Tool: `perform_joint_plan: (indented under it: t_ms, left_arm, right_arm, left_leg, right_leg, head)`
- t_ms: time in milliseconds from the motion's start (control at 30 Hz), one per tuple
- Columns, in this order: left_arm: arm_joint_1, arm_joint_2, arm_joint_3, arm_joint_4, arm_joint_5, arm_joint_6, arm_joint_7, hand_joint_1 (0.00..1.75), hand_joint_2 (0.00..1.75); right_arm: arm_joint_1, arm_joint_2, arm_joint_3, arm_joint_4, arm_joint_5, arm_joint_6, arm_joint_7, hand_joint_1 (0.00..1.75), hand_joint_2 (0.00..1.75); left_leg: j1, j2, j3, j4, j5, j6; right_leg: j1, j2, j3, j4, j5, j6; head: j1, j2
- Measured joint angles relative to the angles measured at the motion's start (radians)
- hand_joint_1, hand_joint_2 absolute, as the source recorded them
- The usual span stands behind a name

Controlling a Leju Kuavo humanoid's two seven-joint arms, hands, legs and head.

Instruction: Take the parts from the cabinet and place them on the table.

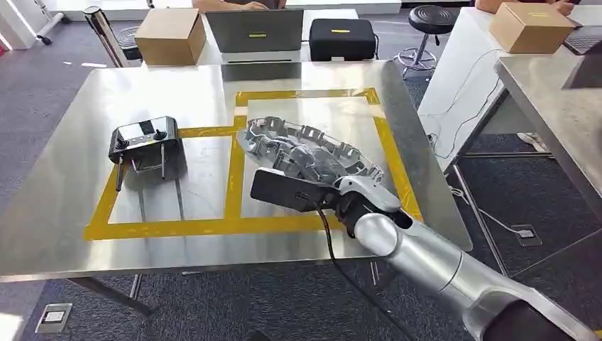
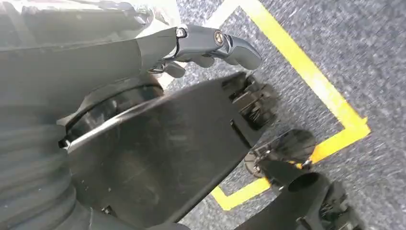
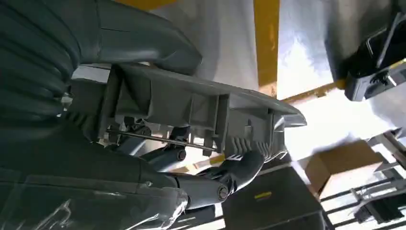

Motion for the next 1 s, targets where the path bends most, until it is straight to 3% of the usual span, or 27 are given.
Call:
perform_joint_plan:
  t_ms: [400, 767, 1000]
  left_arm:
    - [0.006, -0.004, 0.000, 0.000, -0.019, 0.003, 0.010, 0.00, 1.75]
    - [0.007, -0.006, 0.000, 0.000, -0.045, -0.005, 0.022, 0.00, 1.75]
    - [0.006, -0.011, 0.000, 0.000, -0.056, -0.018, 0.027, 0.00, 1.75]
  right_arm:
    - [0.020, 0.042, 0.061, 0.107, 0.029, 0.018, -0.011, 1.75, 1.75]
    - [0.004, 0.094, 0.119, 0.245, 0.257, -0.011, 0.032, 1.75, 1.75]
    - [0.001, 0.141, 0.134, 0.367, 0.302, -0.036, 0.023, 1.75, 1.75]
  left_leg:
    - [0.000, -0.001, 0.007, -0.001, -0.002, 0.000]
    - [0.000, -0.001, 0.007, -0.001, 0.000, 0.001]
    - [0.000, -0.001, 0.007, -0.001, -0.001, 0.001]
  right_leg:
    - [0.000, -0.001, 0.000, -0.001, -0.003, 0.000]
    - [0.000, -0.003, 0.001, -0.001, -0.002, 0.001]
    - [0.000, -0.002, 0.000, -0.001, -0.002, 0.001]
  head:
    - [0.000, 0.000]
    - [0.000, 0.000]
    - [0.000, 0.000]
